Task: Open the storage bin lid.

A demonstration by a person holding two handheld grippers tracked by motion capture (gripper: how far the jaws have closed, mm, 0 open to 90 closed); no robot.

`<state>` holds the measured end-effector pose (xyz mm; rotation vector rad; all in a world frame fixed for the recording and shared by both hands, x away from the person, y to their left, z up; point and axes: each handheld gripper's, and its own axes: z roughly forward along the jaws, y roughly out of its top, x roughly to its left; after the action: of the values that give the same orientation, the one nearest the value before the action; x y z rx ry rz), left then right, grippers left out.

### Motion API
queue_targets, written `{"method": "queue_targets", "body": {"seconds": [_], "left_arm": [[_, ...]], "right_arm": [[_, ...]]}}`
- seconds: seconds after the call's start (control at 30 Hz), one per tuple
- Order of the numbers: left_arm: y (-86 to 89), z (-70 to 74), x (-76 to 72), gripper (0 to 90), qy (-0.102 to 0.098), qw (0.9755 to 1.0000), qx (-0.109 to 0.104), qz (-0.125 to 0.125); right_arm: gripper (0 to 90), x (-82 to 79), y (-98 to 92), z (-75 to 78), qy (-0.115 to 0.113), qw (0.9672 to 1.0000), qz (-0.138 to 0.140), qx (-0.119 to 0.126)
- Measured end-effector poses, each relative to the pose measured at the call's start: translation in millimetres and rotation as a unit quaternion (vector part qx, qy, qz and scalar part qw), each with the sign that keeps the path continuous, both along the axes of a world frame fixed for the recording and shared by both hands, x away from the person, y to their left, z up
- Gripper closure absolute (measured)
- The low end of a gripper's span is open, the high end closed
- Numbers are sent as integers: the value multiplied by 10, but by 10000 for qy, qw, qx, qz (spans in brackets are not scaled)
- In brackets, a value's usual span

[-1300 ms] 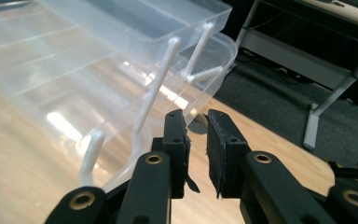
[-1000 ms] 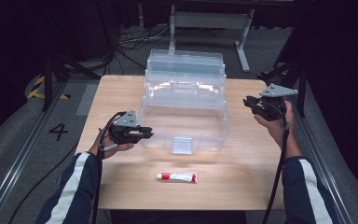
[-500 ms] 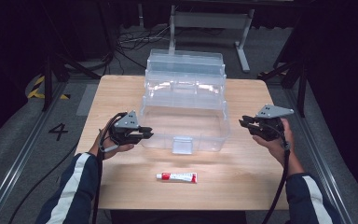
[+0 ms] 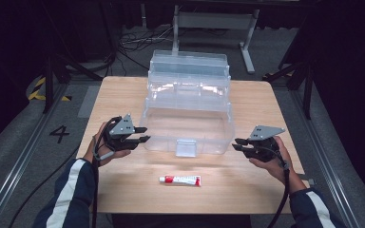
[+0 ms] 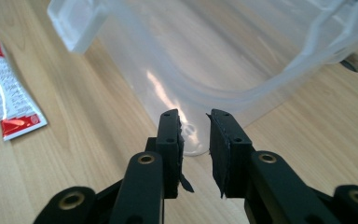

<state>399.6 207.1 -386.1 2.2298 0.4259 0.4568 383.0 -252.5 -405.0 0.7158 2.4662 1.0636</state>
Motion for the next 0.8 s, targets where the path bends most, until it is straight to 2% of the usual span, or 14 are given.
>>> {"method": "queue_targets", "body": {"seconds": [0.07, 0.17, 0.37, 0.5, 0.53, 0.63, 0.8], "left_arm": [[46, 4, -36, 611, -26, 9999, -31, 96], [83, -8, -71, 589, -42, 9998, 8, 215], [190, -126, -194, 492, 14, 9988, 268, 410], [305, -284, -298, 407, 249, 9979, 385, 461], [331, -318, -324, 399, 289, 9976, 442, 446], [385, -400, -370, 371, 386, 9968, 440, 539], [506, -589, -442, 342, 680, 9940, 500, 700]], "right_arm": [[738, -25, 53, -39, 86, 9999, 122, -21], [729, -50, 105, -57, 75, 9997, 212, -118], [690, -57, 245, -109, 208, 9985, 483, -158], [666, -71, 393, -153, 337, 9960, 783, -258], [663, -70, 417, -160, 343, 9955, 840, -282], [648, -70, 475, -177, 401, 9944, 924, -324], [606, -63, 674, -227, 571, 9896, 1241, -451]]}}
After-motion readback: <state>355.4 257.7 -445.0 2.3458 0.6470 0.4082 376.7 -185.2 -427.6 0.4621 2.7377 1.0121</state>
